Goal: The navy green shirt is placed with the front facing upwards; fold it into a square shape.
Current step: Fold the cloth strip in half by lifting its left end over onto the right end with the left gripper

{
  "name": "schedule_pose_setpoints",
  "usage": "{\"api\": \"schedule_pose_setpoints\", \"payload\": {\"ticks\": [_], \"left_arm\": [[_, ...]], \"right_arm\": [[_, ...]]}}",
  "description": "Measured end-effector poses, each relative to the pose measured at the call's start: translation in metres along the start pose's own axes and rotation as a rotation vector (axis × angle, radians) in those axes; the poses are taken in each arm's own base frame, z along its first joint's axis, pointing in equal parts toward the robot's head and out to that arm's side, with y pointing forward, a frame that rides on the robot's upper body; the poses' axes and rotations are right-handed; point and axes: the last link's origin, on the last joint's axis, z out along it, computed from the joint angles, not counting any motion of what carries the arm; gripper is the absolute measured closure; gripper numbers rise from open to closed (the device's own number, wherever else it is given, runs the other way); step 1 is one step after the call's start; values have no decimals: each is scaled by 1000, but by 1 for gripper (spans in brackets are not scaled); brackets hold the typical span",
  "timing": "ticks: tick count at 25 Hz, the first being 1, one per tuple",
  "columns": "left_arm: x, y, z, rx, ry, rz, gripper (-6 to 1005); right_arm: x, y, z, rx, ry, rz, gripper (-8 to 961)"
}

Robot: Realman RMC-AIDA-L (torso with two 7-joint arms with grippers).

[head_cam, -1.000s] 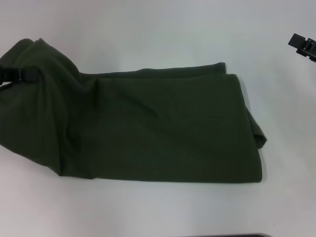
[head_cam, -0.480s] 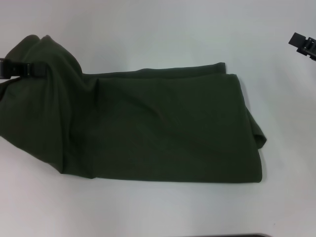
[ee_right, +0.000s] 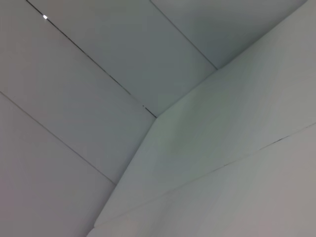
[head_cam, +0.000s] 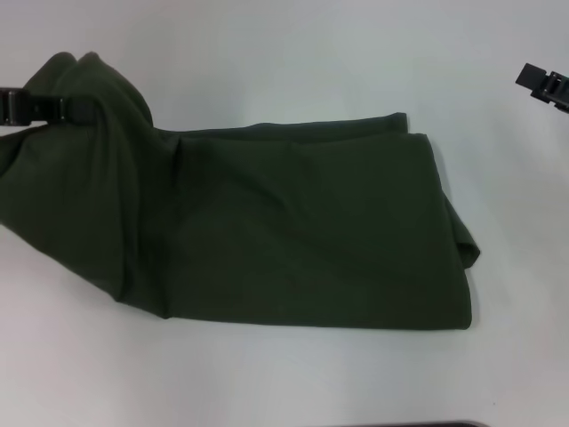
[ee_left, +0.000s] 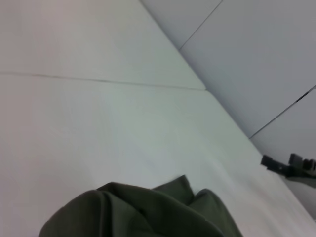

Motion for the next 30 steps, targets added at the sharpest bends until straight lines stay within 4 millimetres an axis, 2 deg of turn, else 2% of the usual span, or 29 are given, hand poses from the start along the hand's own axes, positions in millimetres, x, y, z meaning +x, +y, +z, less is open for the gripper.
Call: {"api": "schedule_pose_setpoints", "payload": {"ticks": [10,30], "left_arm": [[7,9,6,-37,9,24,954],[18,30,38,-120,-11,79,953]], "right_arm": [[0,0,0,-1,7,-3,24],[1,1,2,-8,26,0,51]]}}
